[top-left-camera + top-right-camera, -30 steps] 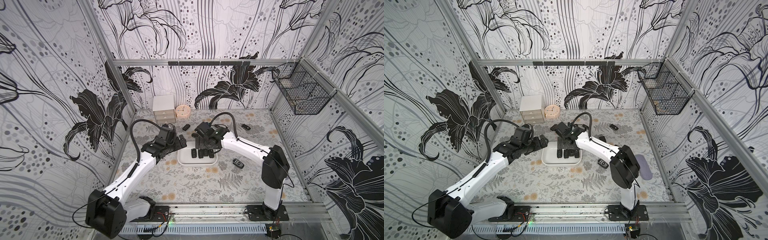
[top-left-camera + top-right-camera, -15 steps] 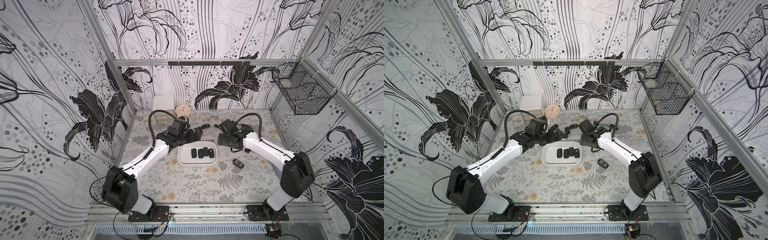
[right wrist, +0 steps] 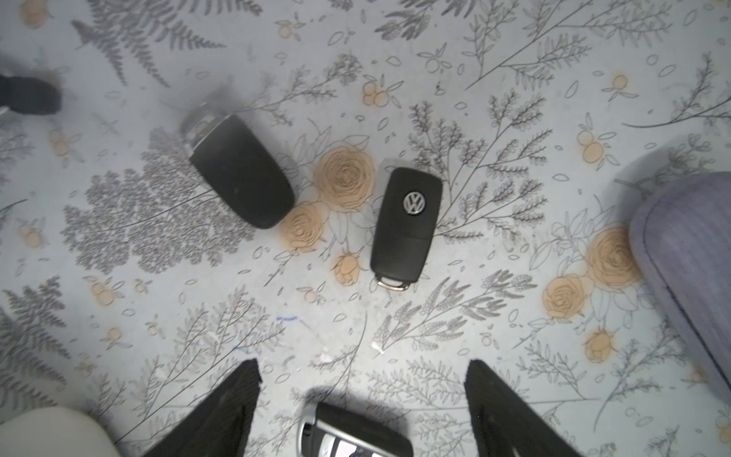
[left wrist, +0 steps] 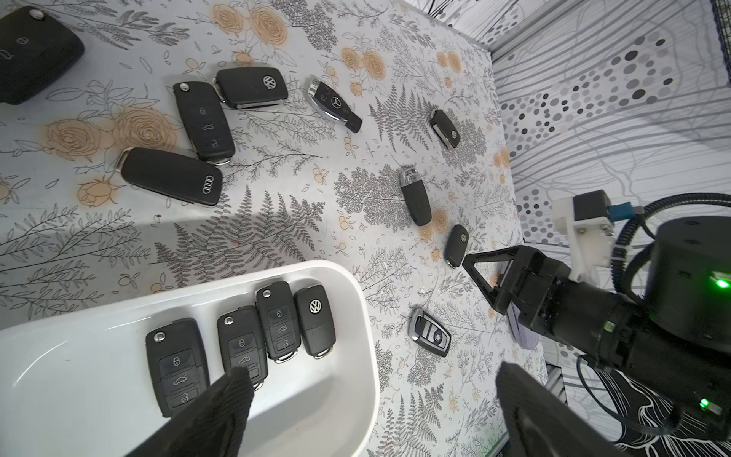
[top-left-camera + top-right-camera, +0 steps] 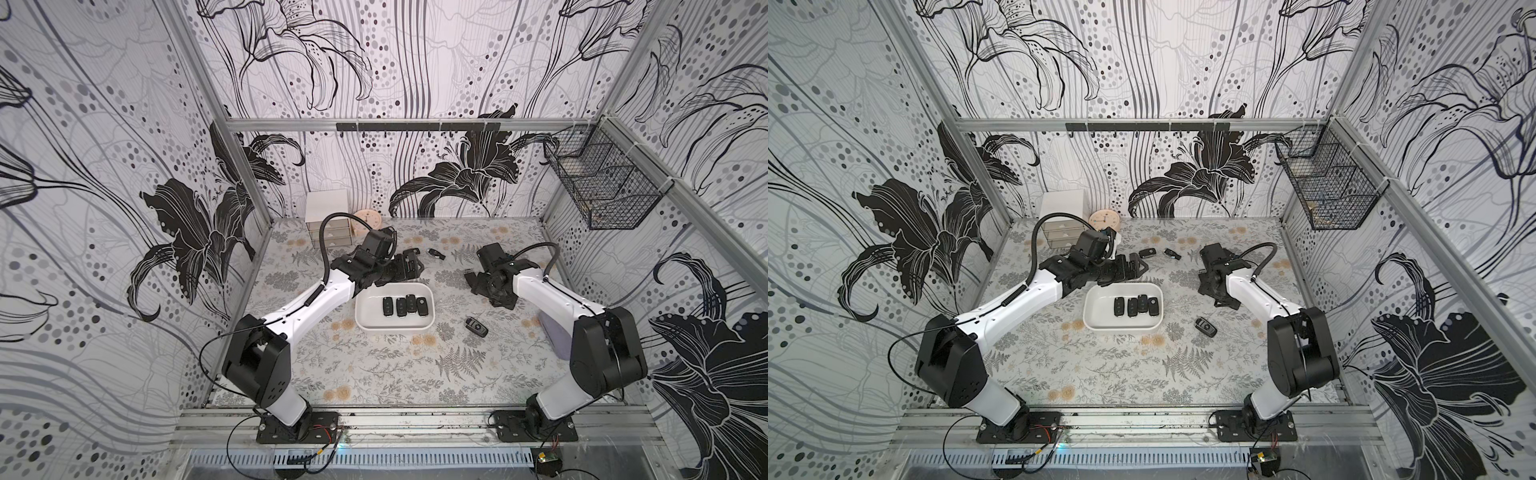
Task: Place the car key into the storage box
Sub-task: Pick up the car key from the center of the board.
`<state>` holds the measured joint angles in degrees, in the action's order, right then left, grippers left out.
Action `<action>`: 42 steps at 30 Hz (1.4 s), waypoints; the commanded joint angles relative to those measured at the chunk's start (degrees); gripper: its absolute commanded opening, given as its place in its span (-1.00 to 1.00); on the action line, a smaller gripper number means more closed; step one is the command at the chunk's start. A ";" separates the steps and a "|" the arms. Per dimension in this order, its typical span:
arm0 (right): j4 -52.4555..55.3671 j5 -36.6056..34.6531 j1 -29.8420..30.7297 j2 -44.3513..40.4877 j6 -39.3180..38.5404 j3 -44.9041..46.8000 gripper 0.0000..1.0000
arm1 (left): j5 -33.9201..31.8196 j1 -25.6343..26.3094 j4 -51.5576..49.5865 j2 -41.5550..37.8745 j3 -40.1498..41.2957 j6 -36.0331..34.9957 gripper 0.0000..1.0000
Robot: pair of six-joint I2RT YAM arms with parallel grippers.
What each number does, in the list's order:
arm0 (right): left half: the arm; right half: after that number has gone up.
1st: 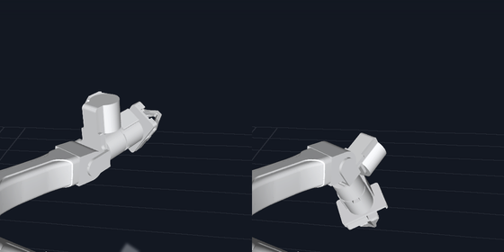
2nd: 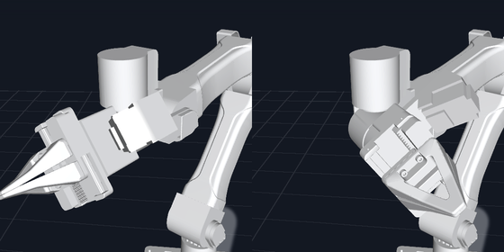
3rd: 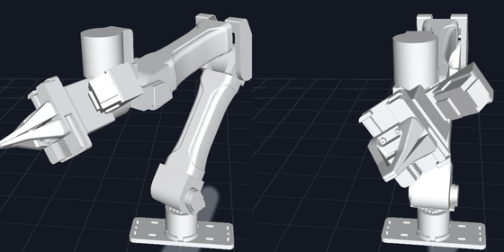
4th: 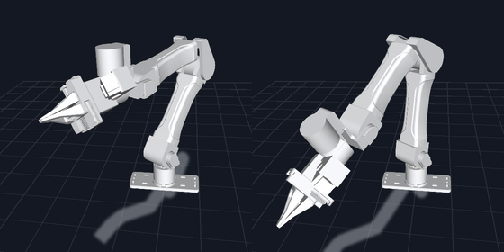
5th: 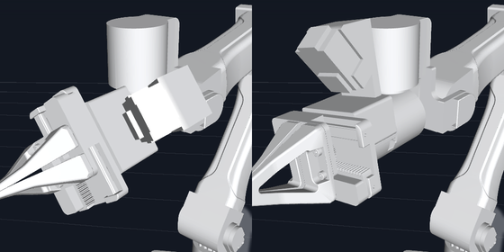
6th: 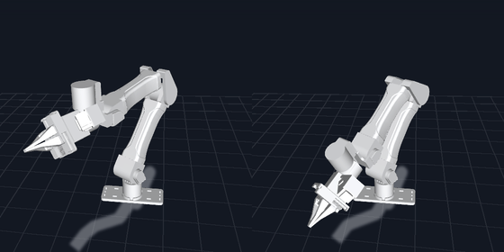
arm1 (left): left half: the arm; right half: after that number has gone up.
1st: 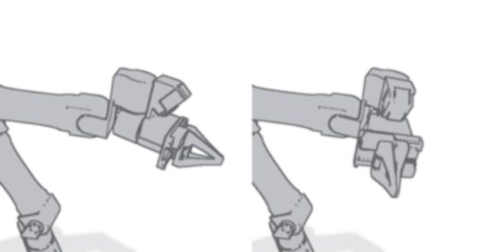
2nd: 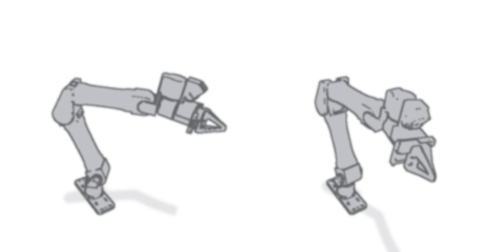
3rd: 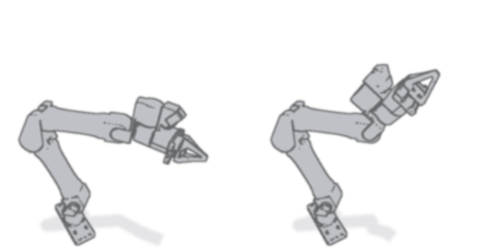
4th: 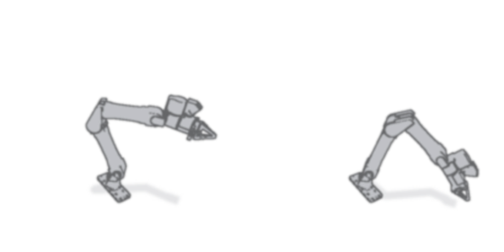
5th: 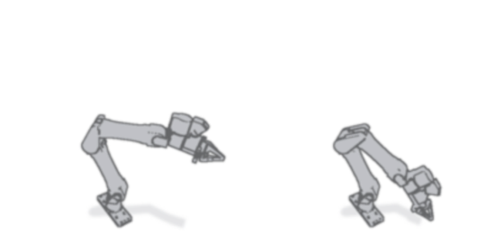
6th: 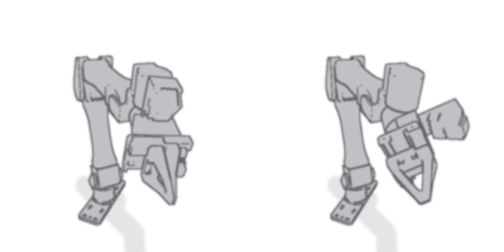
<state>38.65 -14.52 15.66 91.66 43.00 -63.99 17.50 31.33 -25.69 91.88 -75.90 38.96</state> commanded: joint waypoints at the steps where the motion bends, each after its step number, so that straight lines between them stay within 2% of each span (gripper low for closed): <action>1: -2.49 2.35 -2.73 1.81 -0.61 0.79 0.58 | 1.11 0.56 1.02 0.83 -2.22 -1.51 0.99; 10: -5.39 5.69 -7.51 8.12 -1.38 -0.06 0.39 | 0.30 0.58 0.56 0.89 -2.37 -1.54 0.99; 21: -7.01 6.69 -9.33 12.95 -3.51 -1.15 0.24 | -1.41 0.57 0.01 -0.15 -1.62 -1.63 0.98; 24: -7.06 6.88 -9.33 13.96 -3.74 -1.57 0.09 | -1.76 0.58 -0.26 -0.54 -1.56 -1.74 0.99; 30: -6.89 6.77 -9.22 11.41 -4.70 -0.91 -0.34 | -3.02 0.62 -0.62 -1.52 -1.06 -1.93 0.98; 36: -5.77 7.07 -7.93 5.69 -5.43 -0.75 -0.40 | -8.49 0.53 -0.42 -3.94 1.05 -0.49 0.98; 42: -2.30 4.58 -1.95 1.92 -5.92 -4.10 -0.39 | -13.77 0.35 -0.93 -6.95 3.52 0.94 0.98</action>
<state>33.36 -8.23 10.94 95.98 38.06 -65.69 8.12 31.77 -26.89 87.05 -73.56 39.05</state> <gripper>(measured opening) 0.358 0.993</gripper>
